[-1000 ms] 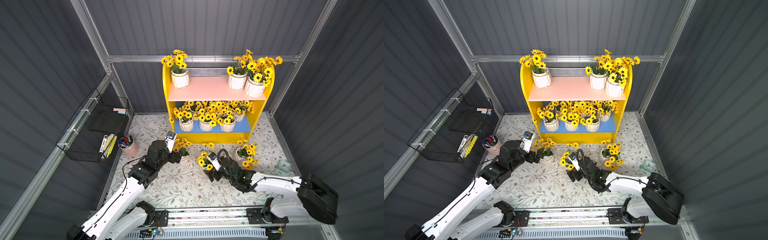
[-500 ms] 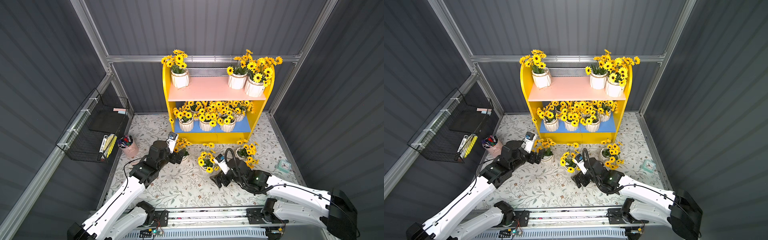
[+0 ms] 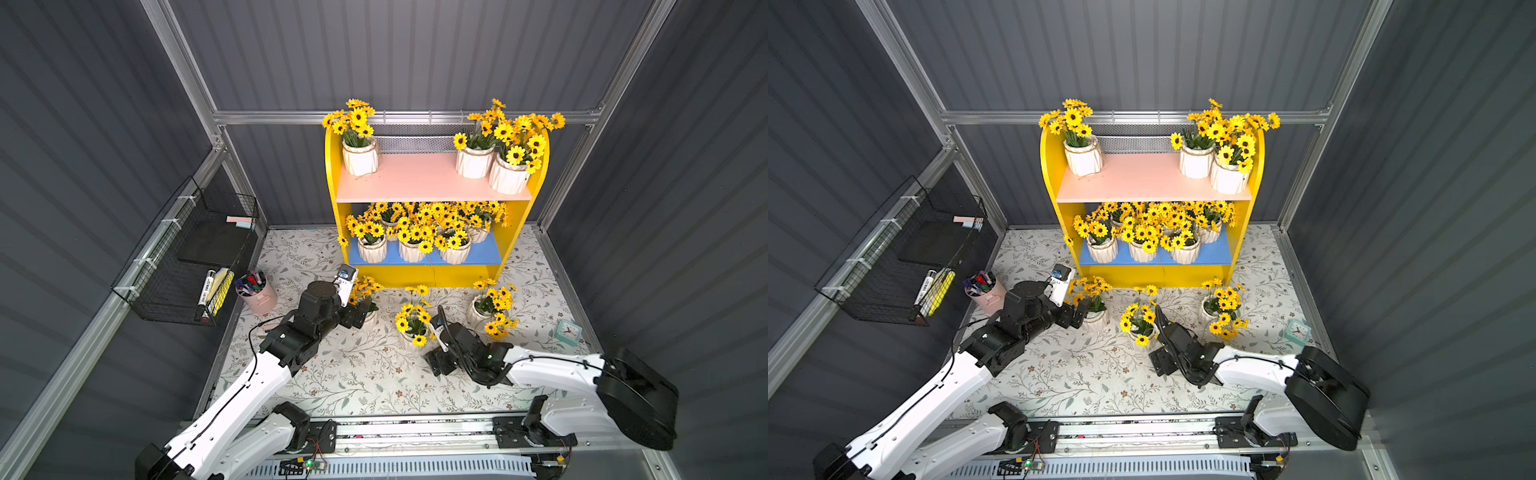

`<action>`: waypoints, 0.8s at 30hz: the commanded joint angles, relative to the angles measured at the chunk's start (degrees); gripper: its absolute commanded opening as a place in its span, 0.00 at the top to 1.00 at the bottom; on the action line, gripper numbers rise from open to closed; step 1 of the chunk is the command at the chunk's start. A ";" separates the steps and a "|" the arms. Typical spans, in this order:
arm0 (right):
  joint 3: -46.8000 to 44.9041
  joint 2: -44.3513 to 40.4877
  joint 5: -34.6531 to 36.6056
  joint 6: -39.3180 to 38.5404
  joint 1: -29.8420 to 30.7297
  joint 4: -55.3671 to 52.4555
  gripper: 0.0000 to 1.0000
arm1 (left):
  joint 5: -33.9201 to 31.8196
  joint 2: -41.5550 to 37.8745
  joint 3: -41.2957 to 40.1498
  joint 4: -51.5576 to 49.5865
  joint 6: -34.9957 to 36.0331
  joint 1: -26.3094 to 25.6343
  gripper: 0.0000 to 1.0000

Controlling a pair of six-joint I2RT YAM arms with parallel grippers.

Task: Take the sunflower pots off the shelves
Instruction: Place the sunflower pot at the center of the board.

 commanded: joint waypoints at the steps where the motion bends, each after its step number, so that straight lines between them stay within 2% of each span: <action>1: 3.36 4.49 4.34 -0.46 -0.96 7.84 0.11 | -0.90 0.31 0.81 -0.52 1.17 -0.45 0.00; 5: 6.87 10.61 4.65 -5.06 -1.39 11.76 0.13 | -1.39 0.21 0.73 -0.34 1.46 -0.46 0.01; 12: 13.23 17.20 1.71 -8.07 -3.01 13.41 0.17 | -1.49 0.20 0.50 -0.08 1.81 -0.50 0.01; 18: 13.78 16.21 -3.02 -8.84 -3.01 12.83 0.18 | -0.88 1.09 0.88 -0.23 2.16 -0.57 0.01; 24: 12.01 9.58 -3.67 -8.48 -3.01 1.99 0.07 | -1.68 3.63 4.94 -2.94 0.41 -0.53 0.00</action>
